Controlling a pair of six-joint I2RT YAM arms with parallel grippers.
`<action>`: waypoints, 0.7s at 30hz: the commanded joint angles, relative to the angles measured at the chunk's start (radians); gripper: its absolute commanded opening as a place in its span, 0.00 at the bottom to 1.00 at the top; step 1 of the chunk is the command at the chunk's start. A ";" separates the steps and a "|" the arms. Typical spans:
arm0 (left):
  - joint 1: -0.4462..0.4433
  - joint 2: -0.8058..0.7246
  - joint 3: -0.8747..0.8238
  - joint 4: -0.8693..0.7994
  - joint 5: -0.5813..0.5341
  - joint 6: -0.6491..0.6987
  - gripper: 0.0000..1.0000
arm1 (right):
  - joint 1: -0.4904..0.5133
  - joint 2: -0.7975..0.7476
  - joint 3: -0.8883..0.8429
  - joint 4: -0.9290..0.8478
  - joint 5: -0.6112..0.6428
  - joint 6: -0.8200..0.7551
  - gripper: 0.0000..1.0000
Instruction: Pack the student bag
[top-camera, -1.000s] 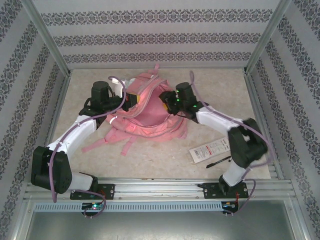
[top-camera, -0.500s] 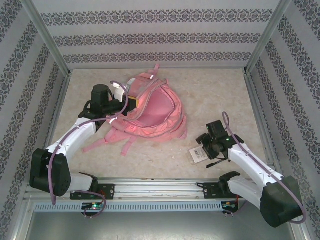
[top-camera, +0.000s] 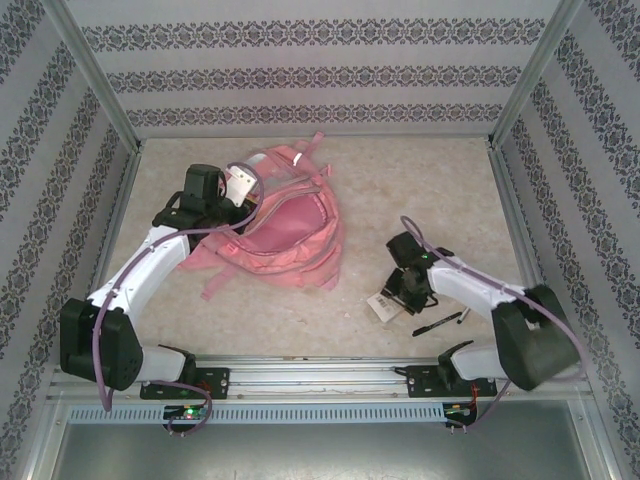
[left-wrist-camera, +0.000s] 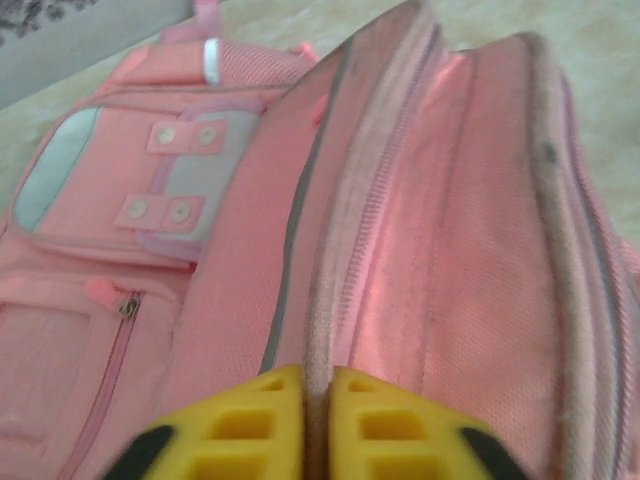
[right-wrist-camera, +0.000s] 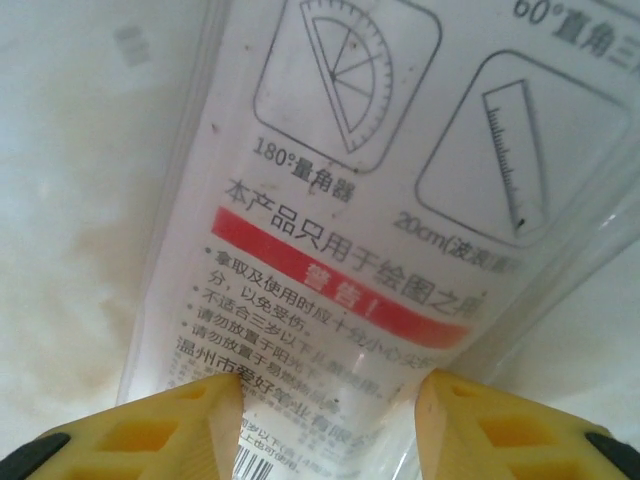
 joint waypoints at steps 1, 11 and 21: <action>0.014 0.017 0.032 -0.092 -0.049 0.069 0.46 | 0.075 0.074 0.061 0.206 -0.181 -0.130 0.48; -0.317 -0.085 0.006 -0.062 0.102 -0.325 0.61 | -0.092 -0.245 0.018 -0.056 0.074 -0.397 0.63; -0.649 0.290 0.071 0.007 -0.034 -0.885 0.58 | -0.362 -0.140 -0.015 0.145 -0.401 -0.524 0.53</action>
